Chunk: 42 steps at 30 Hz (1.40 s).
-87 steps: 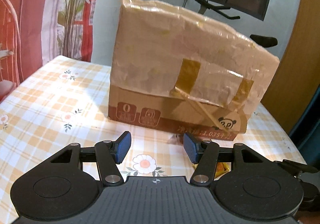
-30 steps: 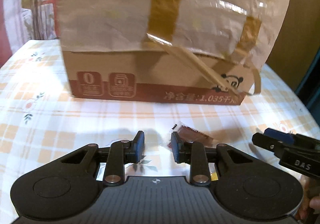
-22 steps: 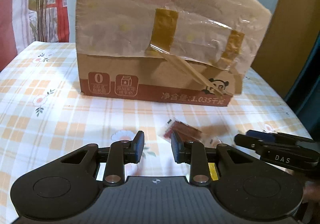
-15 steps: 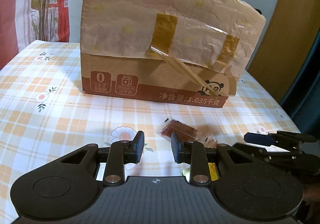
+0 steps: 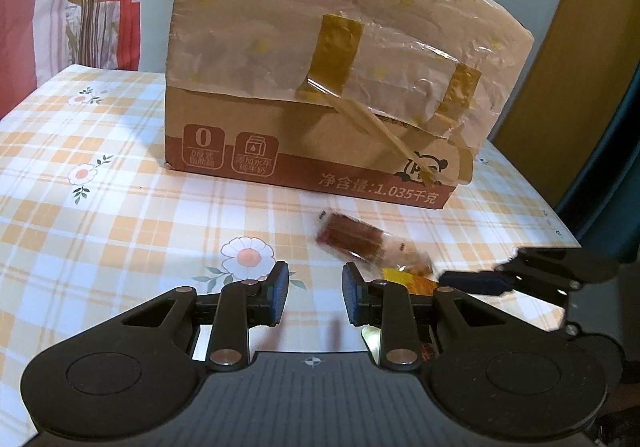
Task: Organize snacks
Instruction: 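Grasp the yellow-orange packet with right while left grasps the green-gold pouch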
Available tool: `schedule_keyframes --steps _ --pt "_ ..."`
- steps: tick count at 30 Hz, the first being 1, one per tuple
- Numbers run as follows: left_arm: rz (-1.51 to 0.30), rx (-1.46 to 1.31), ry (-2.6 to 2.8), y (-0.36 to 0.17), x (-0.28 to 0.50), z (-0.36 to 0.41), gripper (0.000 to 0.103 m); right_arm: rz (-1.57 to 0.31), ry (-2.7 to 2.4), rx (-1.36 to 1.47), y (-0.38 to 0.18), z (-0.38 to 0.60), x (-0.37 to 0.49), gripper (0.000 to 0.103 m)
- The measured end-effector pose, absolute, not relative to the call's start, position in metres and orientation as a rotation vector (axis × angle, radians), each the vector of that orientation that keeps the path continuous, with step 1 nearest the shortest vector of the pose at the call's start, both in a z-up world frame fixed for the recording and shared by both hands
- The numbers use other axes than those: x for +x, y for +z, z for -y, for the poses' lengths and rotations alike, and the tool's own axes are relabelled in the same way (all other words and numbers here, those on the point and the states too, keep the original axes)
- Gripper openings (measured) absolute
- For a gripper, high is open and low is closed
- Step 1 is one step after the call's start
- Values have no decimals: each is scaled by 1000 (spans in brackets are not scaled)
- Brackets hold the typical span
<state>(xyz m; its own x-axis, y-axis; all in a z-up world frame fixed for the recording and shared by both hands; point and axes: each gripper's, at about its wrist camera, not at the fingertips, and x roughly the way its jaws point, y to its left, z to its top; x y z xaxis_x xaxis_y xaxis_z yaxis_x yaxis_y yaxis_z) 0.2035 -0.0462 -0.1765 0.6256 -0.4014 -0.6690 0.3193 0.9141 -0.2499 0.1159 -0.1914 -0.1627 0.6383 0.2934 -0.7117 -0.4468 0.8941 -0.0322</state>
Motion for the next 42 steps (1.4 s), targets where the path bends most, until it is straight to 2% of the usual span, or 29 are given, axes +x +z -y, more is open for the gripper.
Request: schedule_keyframes --steps 8,14,17,25,27,33,42 --pt "-812 -130 -402 -181 206 44 31 -793 407 -180 -173 187 144 51" --pt "-817 -129 -396 -182 207 45 31 -820 395 -4 -176 205 159 55" --pt "-821 -125 -395 -184 208 46 31 -829 409 5 -174 205 159 47" --pt "-829 -119 -392 -185 208 45 31 -790 407 -75 -178 191 153 46" --pt "-829 -119 -392 -185 208 44 31 -780 395 -78 -177 193 151 35" --pt "-835 -119 -396 -186 209 45 31 -739 371 15 -161 216 130 35" --pt "-826 -123 -420 -183 205 44 31 -782 395 -13 -149 222 93 35"
